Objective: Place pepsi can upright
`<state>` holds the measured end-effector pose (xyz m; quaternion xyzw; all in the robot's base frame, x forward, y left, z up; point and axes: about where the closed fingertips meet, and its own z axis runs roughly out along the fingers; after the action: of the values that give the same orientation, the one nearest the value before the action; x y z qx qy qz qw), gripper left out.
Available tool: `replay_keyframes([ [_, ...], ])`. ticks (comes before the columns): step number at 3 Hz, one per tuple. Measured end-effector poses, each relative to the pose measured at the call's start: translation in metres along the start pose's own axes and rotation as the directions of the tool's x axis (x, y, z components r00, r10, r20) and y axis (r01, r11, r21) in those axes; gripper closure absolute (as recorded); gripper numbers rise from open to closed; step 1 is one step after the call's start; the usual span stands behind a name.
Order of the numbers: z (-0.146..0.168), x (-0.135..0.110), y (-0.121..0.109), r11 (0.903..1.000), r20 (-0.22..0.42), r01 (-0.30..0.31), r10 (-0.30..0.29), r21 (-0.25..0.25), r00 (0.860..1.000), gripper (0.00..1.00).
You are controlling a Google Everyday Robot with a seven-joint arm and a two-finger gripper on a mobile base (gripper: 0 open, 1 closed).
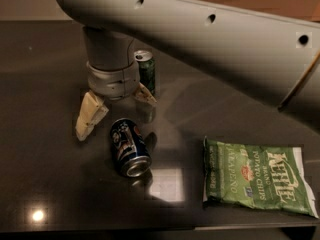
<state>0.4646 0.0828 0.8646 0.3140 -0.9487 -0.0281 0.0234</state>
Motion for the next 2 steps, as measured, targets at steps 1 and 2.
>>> replay_keyframes([
  [1, 0.01, 0.009, 0.006, 0.9991, -0.033, -0.023, 0.024, 0.035, 0.999, 0.0],
  [2, 0.015, 0.02, 0.006, 0.9971, -0.046, -0.054, 0.057, 0.053, 0.997, 0.0],
])
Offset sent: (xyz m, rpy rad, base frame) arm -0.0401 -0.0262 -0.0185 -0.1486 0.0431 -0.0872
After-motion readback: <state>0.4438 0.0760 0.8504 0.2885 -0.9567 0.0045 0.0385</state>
